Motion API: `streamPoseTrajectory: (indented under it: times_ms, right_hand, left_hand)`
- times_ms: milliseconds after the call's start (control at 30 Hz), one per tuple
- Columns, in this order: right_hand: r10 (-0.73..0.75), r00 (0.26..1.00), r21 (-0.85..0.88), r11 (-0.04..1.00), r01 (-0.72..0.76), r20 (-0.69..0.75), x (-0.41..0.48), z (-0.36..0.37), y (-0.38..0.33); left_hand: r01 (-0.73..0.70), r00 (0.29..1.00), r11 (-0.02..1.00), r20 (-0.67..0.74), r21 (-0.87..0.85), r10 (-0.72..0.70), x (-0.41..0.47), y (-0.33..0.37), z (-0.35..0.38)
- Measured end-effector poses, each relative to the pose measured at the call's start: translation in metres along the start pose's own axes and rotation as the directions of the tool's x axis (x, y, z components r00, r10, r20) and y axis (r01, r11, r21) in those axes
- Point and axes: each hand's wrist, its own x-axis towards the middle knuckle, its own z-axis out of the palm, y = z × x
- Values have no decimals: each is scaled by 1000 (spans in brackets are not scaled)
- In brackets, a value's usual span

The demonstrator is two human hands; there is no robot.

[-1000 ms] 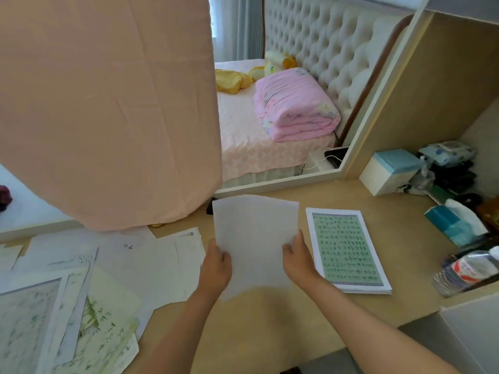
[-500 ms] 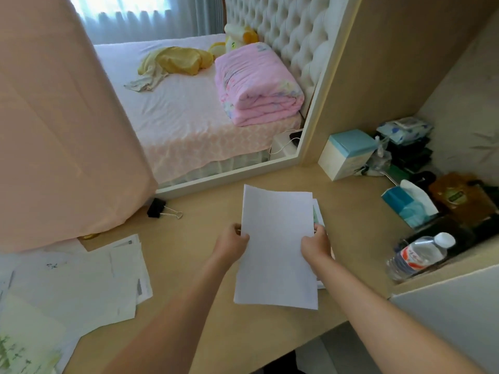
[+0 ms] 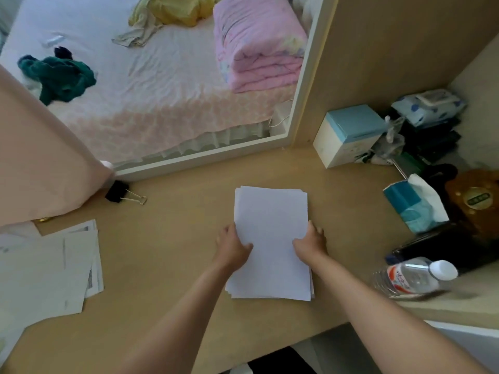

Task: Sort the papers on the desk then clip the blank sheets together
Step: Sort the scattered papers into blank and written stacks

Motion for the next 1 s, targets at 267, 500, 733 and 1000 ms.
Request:
streamPoseTrajectory:
  times_ms: [267, 500, 733, 1000]
  right_hand:
    - [-127, 989, -33, 991, 130, 73, -17, 20, -15]
    - [-207, 952, -42, 974, 222, 226, -62, 84, -63]
    - [-242, 909, -66, 958, 280, 339, -123, 178, -107]
    - [-318, 939, -470, 814, 342, 132, -176, 202, -143]
  left_hand:
    - [71, 995, 991, -62, -117, -79, -15, -23, -9]
    - [136, 979, 985, -140, -103, -150, -35, -91, -70]
    - [142, 975, 989, -166, -45, -148, -58, -188, -142]
    - [9, 995, 983, -94, -185, -27, -75, -253, -196]
